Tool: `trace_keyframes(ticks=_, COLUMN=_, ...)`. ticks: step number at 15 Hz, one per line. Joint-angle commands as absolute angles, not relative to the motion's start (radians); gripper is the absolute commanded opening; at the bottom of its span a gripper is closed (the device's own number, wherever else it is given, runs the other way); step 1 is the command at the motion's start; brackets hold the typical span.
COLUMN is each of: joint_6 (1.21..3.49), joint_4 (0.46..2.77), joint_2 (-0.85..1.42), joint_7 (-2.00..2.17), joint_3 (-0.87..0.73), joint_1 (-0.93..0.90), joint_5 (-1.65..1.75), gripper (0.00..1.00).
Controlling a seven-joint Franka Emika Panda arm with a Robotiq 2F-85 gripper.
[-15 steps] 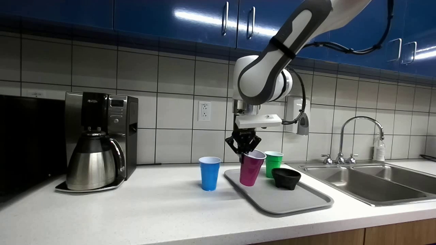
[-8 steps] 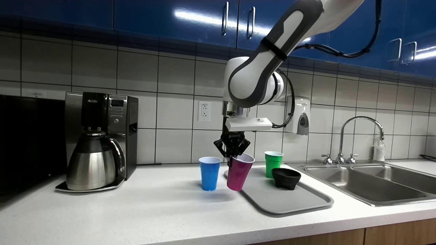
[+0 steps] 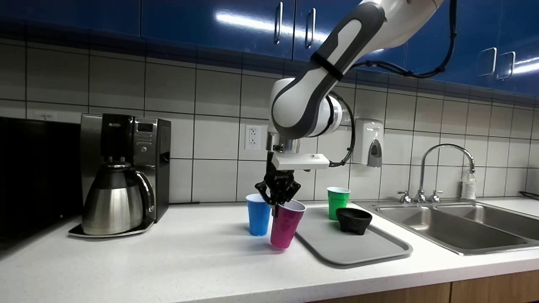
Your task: Remove the blue, purple and green cups from the tray
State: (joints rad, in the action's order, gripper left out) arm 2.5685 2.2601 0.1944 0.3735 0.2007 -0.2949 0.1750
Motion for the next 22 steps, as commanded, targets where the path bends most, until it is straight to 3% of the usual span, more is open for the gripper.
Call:
trace_keyframes(ticks=1, joint_6=2.562, joint_4=2.234, joint_2=0.221, joint_7=0.313, joint_3=0.211, joint_1=-0.298, joint_5=0.135, gripper=0.01)
trace_keyframes(ticks=2, joint_6=2.561, joint_4=2.232, joint_2=0.225, joint_7=0.303, joint_3=0.213, joint_1=-0.299, joint_5=0.128, gripper=0.01)
trace_keyframes(ticks=3, joint_6=2.556, joint_4=2.230, joint_2=0.229, joint_7=0.291, joint_3=0.214, joint_1=-0.299, joint_5=0.118, gripper=0.28)
trace_keyframes(ticks=4, joint_6=2.555, joint_4=2.228, joint_2=0.232, joint_7=0.283, joint_3=0.215, joint_1=-0.301, joint_5=0.114, gripper=0.29)
trace_keyframes(ticks=14, joint_6=2.551, joint_4=2.219, joint_2=0.238, joint_7=0.265, joint_3=0.221, joint_1=-0.313, joint_5=0.102, gripper=0.99)
trace_keyframes(ticks=22, joint_6=2.556, joint_4=2.213, joint_2=0.195, joint_7=0.286, joint_3=0.210, joint_1=-0.316, joint_5=0.120, gripper=1.00)
